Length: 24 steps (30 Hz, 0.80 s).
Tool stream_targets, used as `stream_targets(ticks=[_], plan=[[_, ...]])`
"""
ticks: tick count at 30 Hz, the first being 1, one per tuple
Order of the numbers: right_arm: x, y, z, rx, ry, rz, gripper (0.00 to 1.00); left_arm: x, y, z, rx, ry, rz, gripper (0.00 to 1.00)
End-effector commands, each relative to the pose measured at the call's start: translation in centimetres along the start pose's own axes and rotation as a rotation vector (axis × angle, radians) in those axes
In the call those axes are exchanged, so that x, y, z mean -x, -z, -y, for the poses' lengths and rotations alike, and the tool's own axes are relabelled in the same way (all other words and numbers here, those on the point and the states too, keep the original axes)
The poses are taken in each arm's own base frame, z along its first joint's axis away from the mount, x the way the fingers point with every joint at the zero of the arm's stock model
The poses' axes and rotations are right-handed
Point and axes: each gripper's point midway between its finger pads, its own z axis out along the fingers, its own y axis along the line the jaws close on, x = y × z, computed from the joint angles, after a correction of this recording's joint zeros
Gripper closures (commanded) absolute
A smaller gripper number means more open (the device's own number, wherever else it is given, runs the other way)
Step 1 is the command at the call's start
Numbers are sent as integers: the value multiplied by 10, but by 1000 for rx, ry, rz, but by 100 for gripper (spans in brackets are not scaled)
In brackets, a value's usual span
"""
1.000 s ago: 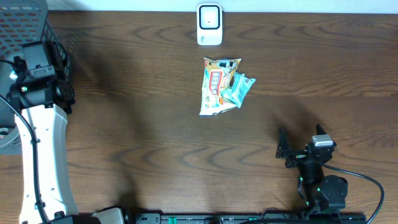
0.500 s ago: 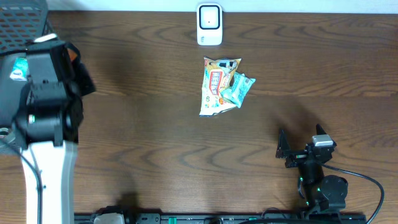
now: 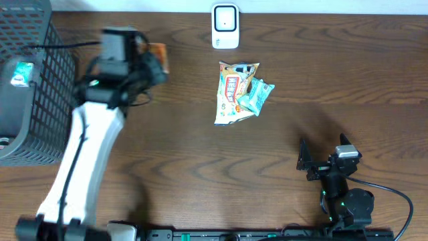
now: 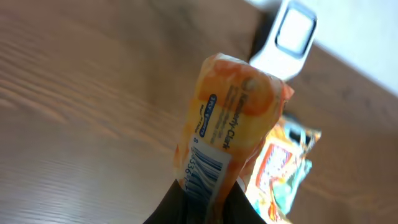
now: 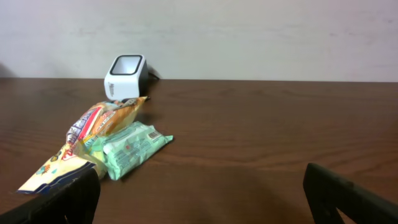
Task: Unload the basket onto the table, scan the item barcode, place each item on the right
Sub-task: 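Carry the orange box to the scanner and release it beside the packs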
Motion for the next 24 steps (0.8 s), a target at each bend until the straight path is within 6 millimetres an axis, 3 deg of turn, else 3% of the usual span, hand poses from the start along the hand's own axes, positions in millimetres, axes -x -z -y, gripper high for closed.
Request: stream_targets(ticks=[1, 7, 12, 17, 24], plan=[[-1, 0, -1, 0, 15, -2, 1, -30, -45, 24, -30, -10, -109, 92], [-1, 0, -1, 0, 15, -2, 1, -49, -101, 16, 63, -44, -141, 93], [-1, 0, -1, 0, 15, -2, 1, -85, -135, 21, 56, -64, -254, 92], [-1, 0, -1, 0, 15, -2, 1, -115, -150, 34, 40, -108, -315, 92], [-1, 0, -1, 0, 15, -2, 1, -122, -152, 59, -7, -154, -285, 93]])
